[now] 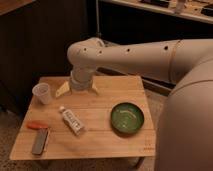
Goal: Move the arm in a circular motion
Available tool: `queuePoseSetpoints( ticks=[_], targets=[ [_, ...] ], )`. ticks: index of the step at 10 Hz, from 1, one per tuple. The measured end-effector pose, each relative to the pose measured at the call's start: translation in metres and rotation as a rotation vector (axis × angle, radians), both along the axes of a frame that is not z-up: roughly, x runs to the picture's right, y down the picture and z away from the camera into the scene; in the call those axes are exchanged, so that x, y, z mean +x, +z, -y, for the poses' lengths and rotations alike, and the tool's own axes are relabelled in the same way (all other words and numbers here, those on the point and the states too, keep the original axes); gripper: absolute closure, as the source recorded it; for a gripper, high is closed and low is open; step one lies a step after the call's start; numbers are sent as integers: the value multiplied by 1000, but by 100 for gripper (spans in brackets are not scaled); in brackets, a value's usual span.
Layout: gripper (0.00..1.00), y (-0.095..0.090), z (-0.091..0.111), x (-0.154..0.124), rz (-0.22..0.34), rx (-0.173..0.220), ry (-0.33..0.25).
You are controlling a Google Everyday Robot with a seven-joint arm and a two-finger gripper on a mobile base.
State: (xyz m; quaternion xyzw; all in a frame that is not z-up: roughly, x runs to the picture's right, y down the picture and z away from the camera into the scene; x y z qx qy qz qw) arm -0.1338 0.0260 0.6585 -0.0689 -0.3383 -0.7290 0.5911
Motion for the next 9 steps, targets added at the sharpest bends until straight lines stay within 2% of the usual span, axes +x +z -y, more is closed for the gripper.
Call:
queuePoseSetpoints(
  ticks=[3,4,7,9],
  targets=[
    [0,1,3,3,7,-3,8],
    [0,5,10,9,11,-4,13],
    [0,33,44,34,27,-16,42],
    [0,45,58,47,31,-19,55]
  ],
)
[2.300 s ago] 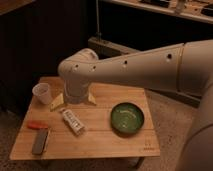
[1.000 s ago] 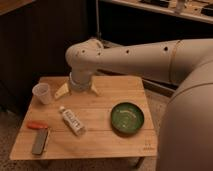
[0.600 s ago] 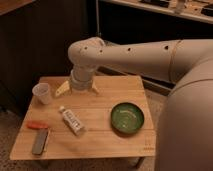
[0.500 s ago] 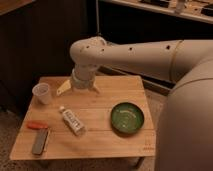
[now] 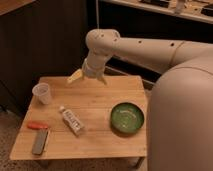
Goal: Move the arm in a circular motion
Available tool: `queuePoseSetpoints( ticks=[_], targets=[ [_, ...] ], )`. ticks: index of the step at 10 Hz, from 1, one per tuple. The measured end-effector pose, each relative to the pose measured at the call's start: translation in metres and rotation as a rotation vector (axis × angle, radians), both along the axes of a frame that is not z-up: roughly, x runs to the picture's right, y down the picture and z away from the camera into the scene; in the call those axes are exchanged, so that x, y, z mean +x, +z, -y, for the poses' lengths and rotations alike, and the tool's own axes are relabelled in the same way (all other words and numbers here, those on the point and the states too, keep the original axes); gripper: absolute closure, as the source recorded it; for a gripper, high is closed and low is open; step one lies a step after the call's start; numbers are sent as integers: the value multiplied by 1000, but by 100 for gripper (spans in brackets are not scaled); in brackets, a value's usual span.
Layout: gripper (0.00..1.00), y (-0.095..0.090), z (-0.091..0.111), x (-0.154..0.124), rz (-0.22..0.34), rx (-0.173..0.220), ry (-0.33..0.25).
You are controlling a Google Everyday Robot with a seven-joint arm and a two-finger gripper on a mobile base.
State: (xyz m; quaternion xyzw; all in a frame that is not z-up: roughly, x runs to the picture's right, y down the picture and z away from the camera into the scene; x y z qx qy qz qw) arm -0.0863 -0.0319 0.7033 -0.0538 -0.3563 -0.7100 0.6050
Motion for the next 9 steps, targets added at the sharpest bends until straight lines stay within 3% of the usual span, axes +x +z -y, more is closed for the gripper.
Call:
queuePoseSetpoints(
  ticks=[3,9],
  targets=[
    [0,12,16,15,16,-1,5],
    [0,-3,6,37,35,-4,25]
  ],
)
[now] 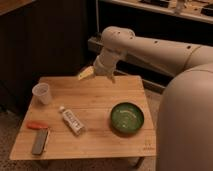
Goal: Move the arm in a circular motion
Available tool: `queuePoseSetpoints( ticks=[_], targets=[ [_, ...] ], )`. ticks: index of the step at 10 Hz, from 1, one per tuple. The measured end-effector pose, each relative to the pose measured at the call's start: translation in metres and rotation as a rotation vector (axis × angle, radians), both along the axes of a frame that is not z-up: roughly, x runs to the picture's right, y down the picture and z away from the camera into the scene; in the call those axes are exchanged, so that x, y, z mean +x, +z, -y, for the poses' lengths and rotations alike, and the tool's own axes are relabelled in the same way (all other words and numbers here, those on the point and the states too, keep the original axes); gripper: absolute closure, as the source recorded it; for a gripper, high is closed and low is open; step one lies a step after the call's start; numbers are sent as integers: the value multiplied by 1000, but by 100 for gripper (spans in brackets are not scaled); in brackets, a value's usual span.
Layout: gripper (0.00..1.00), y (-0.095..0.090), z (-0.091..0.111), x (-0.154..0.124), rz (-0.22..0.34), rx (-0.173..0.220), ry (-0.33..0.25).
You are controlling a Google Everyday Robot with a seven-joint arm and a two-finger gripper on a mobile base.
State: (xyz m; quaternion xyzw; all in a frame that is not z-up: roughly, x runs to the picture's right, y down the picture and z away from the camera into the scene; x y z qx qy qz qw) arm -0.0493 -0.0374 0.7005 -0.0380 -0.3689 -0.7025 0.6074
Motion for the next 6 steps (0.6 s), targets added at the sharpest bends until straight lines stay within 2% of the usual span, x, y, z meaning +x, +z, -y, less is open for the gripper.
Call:
queuePoseSetpoints(
  ticks=[2,6],
  targets=[
    [0,-1,2,-7,7,0,-11],
    [0,-23,-6,9,14,2,-17]
  ],
)
